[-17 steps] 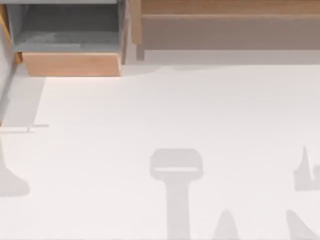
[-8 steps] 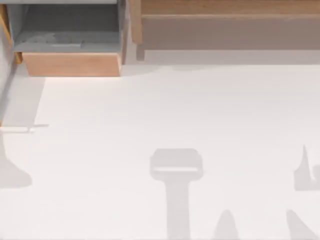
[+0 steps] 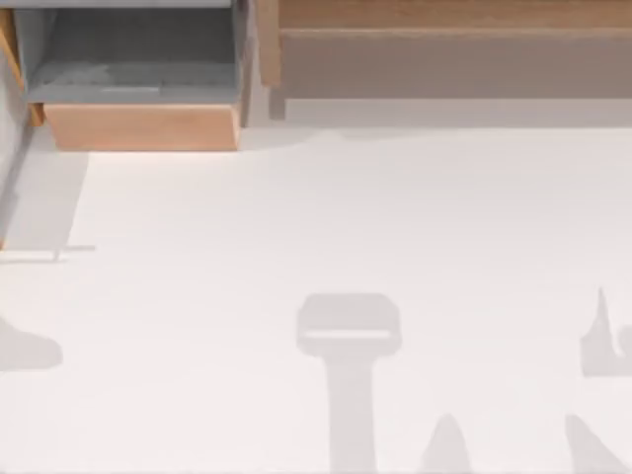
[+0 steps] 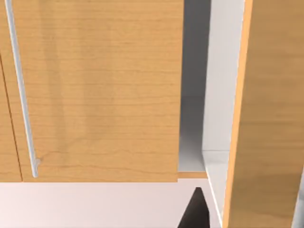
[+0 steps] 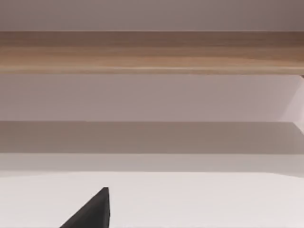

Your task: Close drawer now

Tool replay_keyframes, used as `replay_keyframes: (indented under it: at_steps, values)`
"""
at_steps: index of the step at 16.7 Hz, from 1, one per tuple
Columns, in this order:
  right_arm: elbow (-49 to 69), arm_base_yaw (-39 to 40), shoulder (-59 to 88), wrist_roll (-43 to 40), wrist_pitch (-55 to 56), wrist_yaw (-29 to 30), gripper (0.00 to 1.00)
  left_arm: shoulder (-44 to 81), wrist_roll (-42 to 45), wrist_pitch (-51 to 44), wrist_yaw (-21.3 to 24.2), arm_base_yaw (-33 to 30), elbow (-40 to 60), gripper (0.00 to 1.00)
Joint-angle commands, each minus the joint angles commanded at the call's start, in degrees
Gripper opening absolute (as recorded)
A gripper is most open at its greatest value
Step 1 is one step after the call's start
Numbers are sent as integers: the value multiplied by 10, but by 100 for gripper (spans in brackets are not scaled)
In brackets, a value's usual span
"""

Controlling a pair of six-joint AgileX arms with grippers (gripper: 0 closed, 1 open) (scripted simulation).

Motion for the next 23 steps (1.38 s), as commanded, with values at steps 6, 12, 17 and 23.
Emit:
replay_keyframes:
  at_steps: [6,12,17,23]
  values:
    - [0,0,0,0,0,0,100,0,0,0,0,0,0,0]
    - [0,0,0,0,0,0,100,6,-2,-5,0,1,-1,0]
    - [0,0,0,0,0,0,100,28,-2,-32,-27,-26,51,0]
    - [0,0,0,0,0,0,100,58,-5,-76,-69,-68,125,0]
